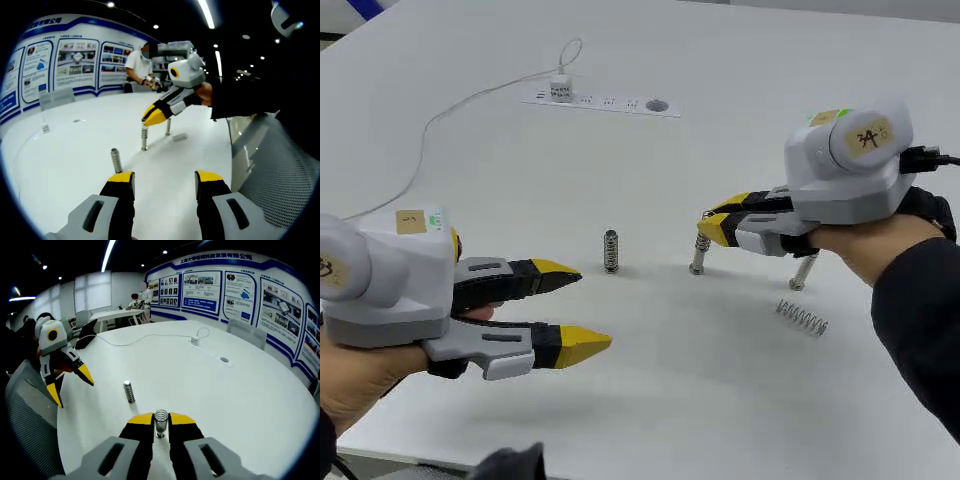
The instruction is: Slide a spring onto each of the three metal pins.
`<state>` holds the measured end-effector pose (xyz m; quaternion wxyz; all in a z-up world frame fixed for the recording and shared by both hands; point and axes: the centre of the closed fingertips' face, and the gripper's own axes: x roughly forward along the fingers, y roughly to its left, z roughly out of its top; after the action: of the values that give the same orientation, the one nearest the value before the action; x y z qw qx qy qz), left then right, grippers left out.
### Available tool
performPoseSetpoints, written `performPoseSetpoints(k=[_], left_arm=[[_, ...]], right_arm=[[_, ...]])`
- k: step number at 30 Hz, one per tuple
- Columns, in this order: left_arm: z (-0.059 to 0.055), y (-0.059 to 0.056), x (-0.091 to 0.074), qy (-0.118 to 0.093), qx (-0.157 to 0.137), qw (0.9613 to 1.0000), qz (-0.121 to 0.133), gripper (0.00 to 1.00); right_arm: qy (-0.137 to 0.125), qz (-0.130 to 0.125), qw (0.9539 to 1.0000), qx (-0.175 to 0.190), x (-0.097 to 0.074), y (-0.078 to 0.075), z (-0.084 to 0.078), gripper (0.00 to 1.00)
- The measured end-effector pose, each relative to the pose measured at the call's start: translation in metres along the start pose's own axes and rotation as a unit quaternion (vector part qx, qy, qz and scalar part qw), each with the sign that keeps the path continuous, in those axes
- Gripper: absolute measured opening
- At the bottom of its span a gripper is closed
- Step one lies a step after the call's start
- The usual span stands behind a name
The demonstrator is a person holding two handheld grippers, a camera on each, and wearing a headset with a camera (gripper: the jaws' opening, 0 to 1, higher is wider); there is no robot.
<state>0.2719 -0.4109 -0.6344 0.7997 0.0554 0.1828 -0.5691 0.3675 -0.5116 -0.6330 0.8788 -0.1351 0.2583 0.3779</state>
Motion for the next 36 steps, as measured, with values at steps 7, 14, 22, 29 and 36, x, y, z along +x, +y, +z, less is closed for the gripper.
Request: performPoseSetpoints(k=[7,14,22,29,36], left_arm=[[0.0,0.001,0.0,0.0,-0.001,1.0,0.001,0.49],[0.0,0.0,0.0,0.0,0.0,1.0,0.0,0.49],[0.0,-0.001,-0.001,0.0,0.0,1.0,0.002,0.49],[0.0,0.0,-0.001,0.001,0.0,1.0,0.002,0.49],[0.001,0.0,-0.001,0.0,0.001,1.0,0.002,0.49]], right_arm=[[0.009,0.001,0.9999,0.005,0.005,0.0,-0.009,0.12],[0.02,0.003,0.9998,0.005,0.012,0.001,-0.018,0.12],[0.034,0.006,0.9994,0.007,0.017,0.001,-0.026,0.12],[0.041,0.007,0.9991,0.008,0.015,0.002,-0.031,0.12],[0.045,0.004,0.9989,0.011,0.006,-0.001,-0.037,0.13]])
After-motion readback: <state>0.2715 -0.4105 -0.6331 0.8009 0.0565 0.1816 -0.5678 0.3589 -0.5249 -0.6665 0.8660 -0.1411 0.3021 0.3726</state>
